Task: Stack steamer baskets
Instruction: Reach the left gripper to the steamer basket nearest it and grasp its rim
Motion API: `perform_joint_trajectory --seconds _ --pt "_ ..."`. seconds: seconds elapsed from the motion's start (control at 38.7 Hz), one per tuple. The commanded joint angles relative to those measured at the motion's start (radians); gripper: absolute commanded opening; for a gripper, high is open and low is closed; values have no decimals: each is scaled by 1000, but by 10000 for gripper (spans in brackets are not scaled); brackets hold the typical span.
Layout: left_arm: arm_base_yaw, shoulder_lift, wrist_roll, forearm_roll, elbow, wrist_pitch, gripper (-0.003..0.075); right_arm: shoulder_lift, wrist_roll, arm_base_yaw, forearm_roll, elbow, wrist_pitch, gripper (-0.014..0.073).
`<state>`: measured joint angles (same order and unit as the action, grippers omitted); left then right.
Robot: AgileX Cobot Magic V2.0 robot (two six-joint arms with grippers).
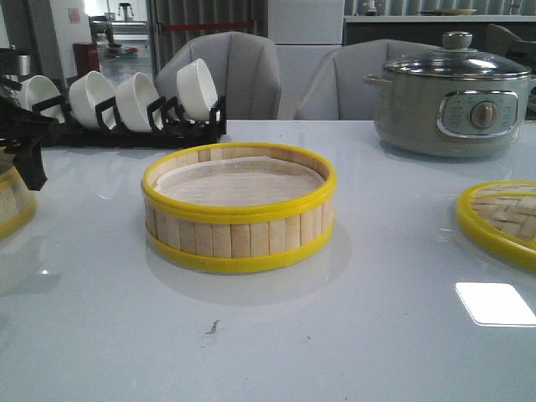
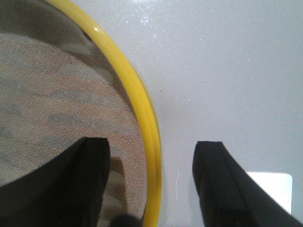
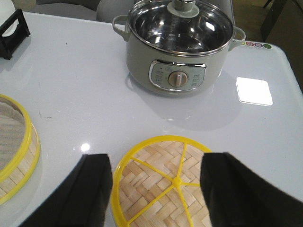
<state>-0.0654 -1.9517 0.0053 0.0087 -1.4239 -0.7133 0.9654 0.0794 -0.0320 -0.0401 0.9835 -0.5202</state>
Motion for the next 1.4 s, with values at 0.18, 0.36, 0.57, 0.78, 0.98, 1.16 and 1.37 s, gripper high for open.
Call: perform_joint_trajectory --seconds 0.18,0.36,0.57,0.78,0.98,1.16,1.37 --pt "-6 45 2 -9 -25 41 440 -12 11 0 11 38 70 517" --pt "-6 24 2 -9 -25 37 440 -12 11 0 11 38 70 517" --pt "-6 23 2 -9 -25 33 440 -12 11 0 11 38 70 517" --pt "-6 23 2 -9 -25 37 303 -12 11 0 11 38 70 517" --pt "-6 23 2 -9 -25 37 102 -12 11 0 11 38 70 517" --pt "-10 33 2 -9 -55 9 87 -12 11 0 11 38 70 517" --pt "-65 85 2 -9 -199 -72 87 -12 11 0 11 38 70 517"
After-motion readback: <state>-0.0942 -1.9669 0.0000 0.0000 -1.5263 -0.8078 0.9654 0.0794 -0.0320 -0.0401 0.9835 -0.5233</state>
